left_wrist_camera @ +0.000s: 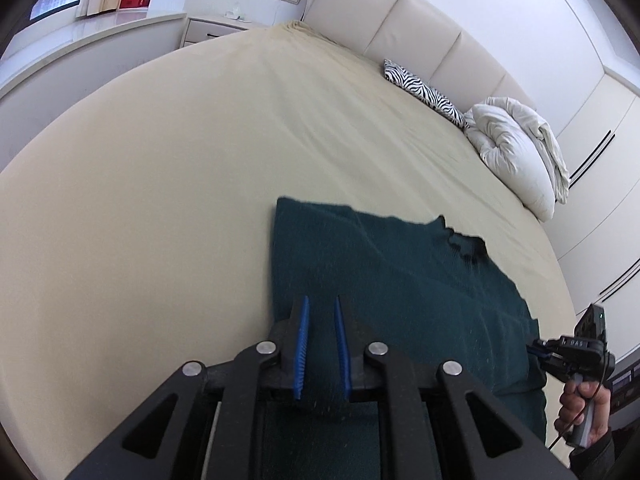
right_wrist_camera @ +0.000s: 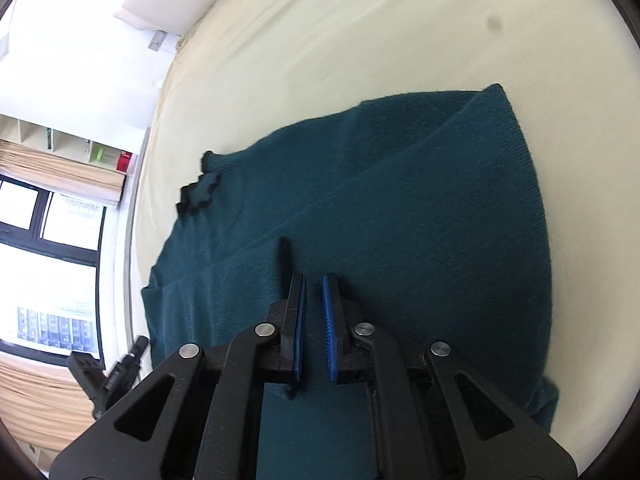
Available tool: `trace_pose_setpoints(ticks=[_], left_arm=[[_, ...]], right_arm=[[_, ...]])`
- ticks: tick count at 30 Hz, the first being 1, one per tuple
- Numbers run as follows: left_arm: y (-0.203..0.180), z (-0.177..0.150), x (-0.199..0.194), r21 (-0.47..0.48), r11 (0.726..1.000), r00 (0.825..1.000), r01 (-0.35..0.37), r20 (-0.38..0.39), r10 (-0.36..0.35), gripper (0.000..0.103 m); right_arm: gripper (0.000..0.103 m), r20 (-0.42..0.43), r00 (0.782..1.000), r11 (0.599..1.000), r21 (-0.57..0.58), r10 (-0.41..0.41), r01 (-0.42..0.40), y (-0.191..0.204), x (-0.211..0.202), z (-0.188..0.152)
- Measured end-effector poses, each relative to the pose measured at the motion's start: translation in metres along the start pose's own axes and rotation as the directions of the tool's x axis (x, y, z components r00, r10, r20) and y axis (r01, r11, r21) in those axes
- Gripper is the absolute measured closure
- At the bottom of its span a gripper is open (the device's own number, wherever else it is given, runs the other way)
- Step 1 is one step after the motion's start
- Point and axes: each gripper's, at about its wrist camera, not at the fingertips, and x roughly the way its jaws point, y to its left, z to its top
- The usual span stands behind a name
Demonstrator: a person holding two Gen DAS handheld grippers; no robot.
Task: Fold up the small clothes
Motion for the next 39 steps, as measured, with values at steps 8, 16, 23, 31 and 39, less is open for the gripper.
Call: trace_pose_setpoints(ticks=[8,16,23,31,39], left_arm=[[-0.006,0.009,0.036,0.019,1.0,0.999,0.003,-0.045,-0.002,0.089],[0.003,-0.009,0.045,0.021,1.0,0.999,-0.004,-0.045,0.005,0.089],[0.005,-0.007,0.041,0.012,1.0,0.999,0.018,-0.044,-0.017,0.089],[0.004,-0.006,0.044,0.034,0.999,0.999,0.014,-0.051,-0.012,0.089],[0.014,0.029,0.036,-0.059,0.998,0.999,0.038,-0.012,-0.039,0.085]], right_arm=[[0.07,0.056,0.991,0.993,-0.009,0.119,-0.119,0.005,-0.027,-0.022],[0.068,-0.062,0.998,0.983,-0.183,-0.007,-0.005,0.047,0.005,-0.044],[0.096,0.028,0.997,0.975,-0.21,-0.071,0.076,0.057,-0.007,-0.041],[0.096,0.007,0.998,0.99,-0.12,-0.07,0.07,0.029,0.015,-0.022],[0.094,-0.007,0.998,0.998,-0.004,0.065,-0.065,0.002,0.014,-0.018]])
